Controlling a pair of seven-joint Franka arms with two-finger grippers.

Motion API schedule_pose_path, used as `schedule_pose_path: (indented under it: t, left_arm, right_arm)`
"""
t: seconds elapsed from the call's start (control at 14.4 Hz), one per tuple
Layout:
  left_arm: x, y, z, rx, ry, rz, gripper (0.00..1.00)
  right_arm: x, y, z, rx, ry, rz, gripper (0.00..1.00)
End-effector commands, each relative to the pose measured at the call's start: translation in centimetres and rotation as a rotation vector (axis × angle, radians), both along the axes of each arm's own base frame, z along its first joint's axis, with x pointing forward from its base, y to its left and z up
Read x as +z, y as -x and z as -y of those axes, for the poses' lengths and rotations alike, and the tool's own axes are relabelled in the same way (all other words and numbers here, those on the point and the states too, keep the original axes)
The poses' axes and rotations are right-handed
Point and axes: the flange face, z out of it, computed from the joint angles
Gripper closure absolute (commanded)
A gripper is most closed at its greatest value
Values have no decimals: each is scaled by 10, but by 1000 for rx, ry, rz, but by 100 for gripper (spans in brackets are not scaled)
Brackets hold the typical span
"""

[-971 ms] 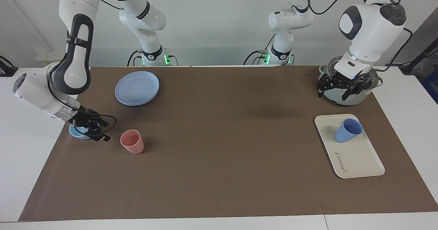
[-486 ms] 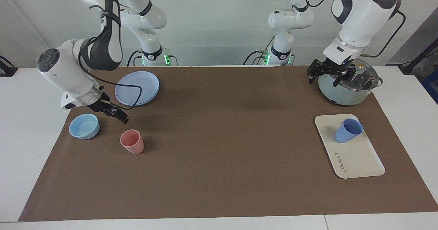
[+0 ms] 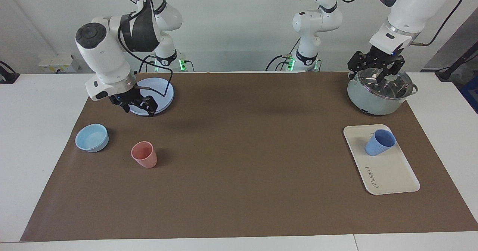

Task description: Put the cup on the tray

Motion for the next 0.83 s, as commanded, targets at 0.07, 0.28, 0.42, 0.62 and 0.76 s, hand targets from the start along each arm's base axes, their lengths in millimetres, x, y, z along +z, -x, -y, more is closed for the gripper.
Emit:
schedule_pose_path:
  t: [0.07,0.28,0.42,0.62,0.76]
  left_arm:
    - [5,-2,-7,8,-1,-18,0]
    - [8,0,-9,10,-4,-13,0]
    - [8,0,-9,13,-4,-10,0]
    - [10,1,-11,15,-4,-11,0]
    - [12,2,-7,7,-7,-11,0]
  right_arm:
    - [48,-1,10,18,21,18,1]
    - [74,-5,17,0,12,17,1]
    - [86,-13,17,1,19,3,0]
    - [83,-11,14,6,17,-20,0]
    - [79,-9,9,16,23,-29,0]
